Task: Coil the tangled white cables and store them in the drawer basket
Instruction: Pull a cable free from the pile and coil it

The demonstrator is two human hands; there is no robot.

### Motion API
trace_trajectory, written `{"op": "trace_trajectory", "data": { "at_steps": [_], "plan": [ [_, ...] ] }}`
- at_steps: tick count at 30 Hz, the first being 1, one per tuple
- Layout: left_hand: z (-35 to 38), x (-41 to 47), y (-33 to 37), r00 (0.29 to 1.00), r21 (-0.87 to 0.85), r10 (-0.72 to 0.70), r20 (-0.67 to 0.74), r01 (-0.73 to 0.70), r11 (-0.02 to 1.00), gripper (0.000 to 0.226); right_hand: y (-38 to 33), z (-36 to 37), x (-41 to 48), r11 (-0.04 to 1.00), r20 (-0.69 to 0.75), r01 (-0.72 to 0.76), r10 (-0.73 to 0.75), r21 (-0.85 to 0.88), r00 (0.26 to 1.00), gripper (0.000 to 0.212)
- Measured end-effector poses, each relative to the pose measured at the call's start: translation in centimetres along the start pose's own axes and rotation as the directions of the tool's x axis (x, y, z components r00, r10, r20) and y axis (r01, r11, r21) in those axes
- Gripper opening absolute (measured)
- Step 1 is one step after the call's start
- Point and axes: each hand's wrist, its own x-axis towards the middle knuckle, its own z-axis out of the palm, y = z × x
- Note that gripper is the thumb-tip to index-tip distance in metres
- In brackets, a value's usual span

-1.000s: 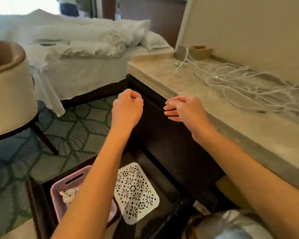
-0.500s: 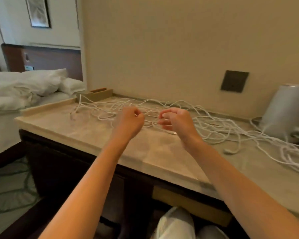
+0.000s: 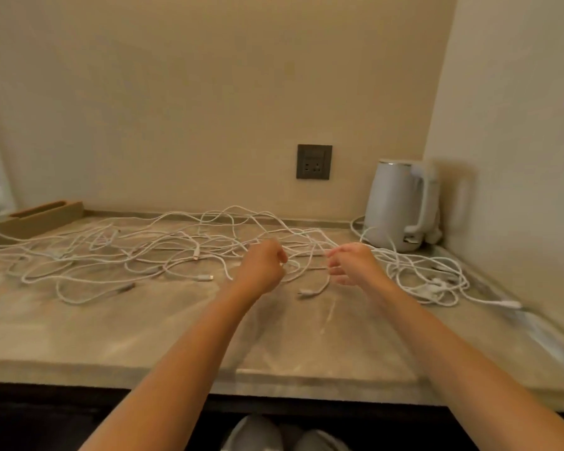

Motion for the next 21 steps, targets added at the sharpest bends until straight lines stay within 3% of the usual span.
{"op": "trace_trajectory", "data": {
  "at_steps": [2,4,7,12,14,16,17,21],
  "plan": [
    [1.1,0.8,-0.1,0.998,0.060,0.005,0.062,-0.009,0.998,0.028,1.0,-0.2,1.4,0.998,-0.007,-0.020,0.020,-0.055,1.000,0.022],
    [1.9,1.3,-0.1,0.996,0.057,0.010,0.093,-0.016,0.998,0.024,1.9,-0.2,2.8,0.966,-0.036,-0.014,0.005,-0.260,0.999,0.012],
    [2.8,1.9,0.3,0.999,-0.007,0.020,0.037,-0.020,1.000,0.022,2.4,-0.2,3.7,0.772,-0.053,-0.031,-0.004,-0.635,0.999,0.028],
    [3.5,4.3,0.2,0.991,-0.085,-0.064,-0.116,0.055,0.995,0.013,2.0,0.5,4.9,0.696,0.001,0.014,-0.019,-0.718,1.000,0.026],
    [3.8,5.3,0.3,0.992,-0.063,-0.047,-0.115,0.040,0.997,0.015,1.9,0.5,5.4,0.704,-0.010,0.024,-0.045,-0.710,0.999,0.018],
    [4.0,6.0,0.3,0.991,-0.048,0.018,-0.131,-0.024,0.999,0.028,1.8,0.4,5.8,0.774,-0.052,0.059,-0.117,-0.631,0.992,0.005],
    [4.1,6.3,0.3,0.987,-0.054,0.068,-0.142,-0.076,0.996,0.036,1.8,0.4,6.2,0.819,-0.081,0.089,-0.163,-0.566,0.983,0.008],
    [3.9,7.9,1.2,0.964,0.045,0.219,-0.151,-0.215,0.976,0.053,0.8,-0.4,7.9,0.971,-0.049,0.228,-0.232,-0.064,0.972,0.030]
  ]
}}
